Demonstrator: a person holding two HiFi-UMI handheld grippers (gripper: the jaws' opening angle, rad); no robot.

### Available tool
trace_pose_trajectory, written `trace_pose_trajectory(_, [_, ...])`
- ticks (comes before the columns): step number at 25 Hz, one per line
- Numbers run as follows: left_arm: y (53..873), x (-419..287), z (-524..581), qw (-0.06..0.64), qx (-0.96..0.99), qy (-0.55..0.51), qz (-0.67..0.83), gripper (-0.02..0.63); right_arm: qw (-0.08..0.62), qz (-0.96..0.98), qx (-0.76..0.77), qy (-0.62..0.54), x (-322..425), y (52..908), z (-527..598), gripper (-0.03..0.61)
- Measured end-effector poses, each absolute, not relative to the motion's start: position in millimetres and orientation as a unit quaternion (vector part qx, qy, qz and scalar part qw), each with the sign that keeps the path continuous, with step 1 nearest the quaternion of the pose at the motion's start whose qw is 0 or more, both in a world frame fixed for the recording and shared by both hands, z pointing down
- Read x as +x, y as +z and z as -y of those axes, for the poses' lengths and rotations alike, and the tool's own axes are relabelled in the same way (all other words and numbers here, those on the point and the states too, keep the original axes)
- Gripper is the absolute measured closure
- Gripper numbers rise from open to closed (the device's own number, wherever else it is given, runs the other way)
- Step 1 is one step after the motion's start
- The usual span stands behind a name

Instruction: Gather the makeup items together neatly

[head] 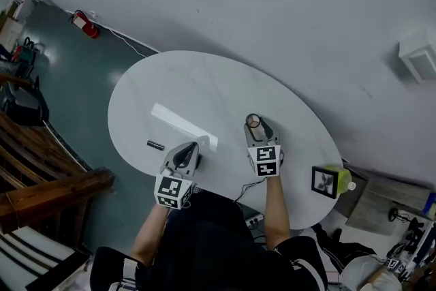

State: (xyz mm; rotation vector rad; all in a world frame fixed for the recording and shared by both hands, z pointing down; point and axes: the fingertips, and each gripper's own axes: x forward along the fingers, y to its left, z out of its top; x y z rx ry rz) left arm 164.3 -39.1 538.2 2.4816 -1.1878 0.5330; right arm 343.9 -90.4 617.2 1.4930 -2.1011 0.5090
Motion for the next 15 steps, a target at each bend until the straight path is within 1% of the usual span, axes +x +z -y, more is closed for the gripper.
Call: trace_pose_trajectory(15, [517,121,-18,0.145,0.894,0.169,0.388,0.597,0.246,0.768,0.563,0.178,284,574,0,0.356])
